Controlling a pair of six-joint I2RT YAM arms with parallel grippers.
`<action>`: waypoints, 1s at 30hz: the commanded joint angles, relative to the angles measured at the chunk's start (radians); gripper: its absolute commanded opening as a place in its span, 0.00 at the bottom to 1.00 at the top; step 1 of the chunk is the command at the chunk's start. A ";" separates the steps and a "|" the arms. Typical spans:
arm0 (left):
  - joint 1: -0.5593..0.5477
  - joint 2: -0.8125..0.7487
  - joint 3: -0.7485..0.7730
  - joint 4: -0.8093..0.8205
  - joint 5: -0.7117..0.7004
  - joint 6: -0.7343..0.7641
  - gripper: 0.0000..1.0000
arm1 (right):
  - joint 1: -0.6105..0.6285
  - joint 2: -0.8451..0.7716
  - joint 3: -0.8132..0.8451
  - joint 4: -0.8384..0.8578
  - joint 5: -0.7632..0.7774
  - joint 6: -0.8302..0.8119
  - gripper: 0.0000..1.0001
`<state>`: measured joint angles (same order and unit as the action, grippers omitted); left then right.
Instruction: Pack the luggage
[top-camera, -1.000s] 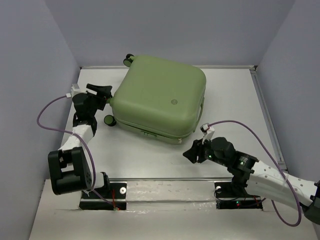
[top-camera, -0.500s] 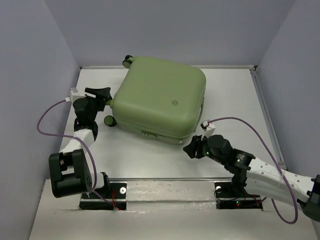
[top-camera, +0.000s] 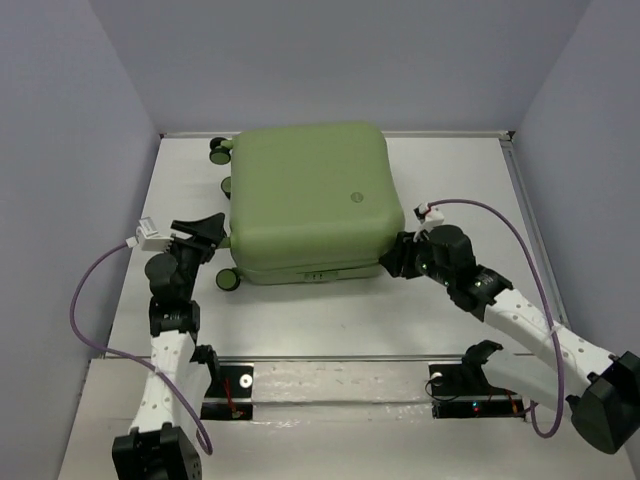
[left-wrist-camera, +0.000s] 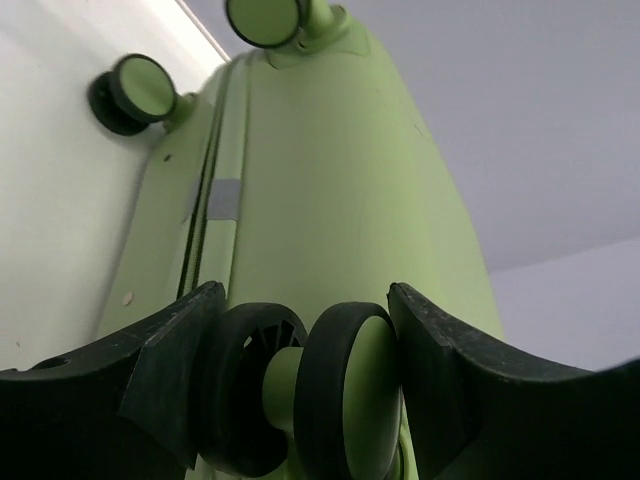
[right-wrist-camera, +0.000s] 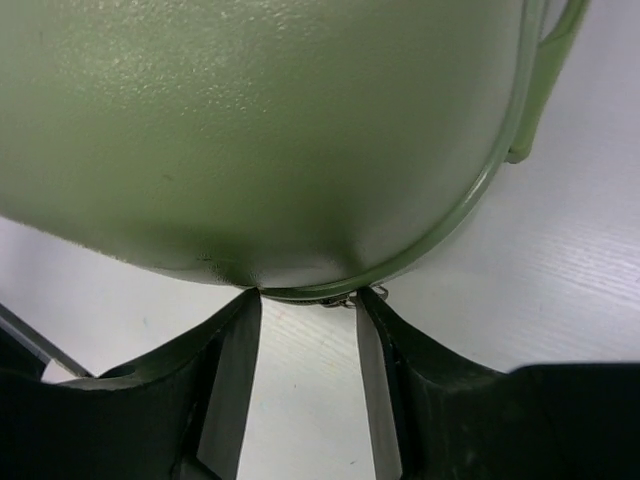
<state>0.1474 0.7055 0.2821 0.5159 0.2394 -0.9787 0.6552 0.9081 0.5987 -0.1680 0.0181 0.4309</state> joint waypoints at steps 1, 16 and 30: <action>-0.015 -0.178 -0.008 -0.175 0.041 0.133 0.06 | -0.118 0.032 0.072 0.140 -0.197 -0.092 0.52; -0.088 -0.175 0.138 -0.300 0.035 0.239 0.06 | -0.127 -0.091 -0.168 0.249 -0.078 -0.063 0.44; -0.126 -0.166 0.160 -0.318 0.025 0.273 0.06 | -0.201 0.124 -0.240 0.645 -0.282 -0.126 0.46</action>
<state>0.0452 0.5430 0.3878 0.1577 0.2276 -0.8413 0.4568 0.9863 0.3569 0.2787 -0.1871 0.3294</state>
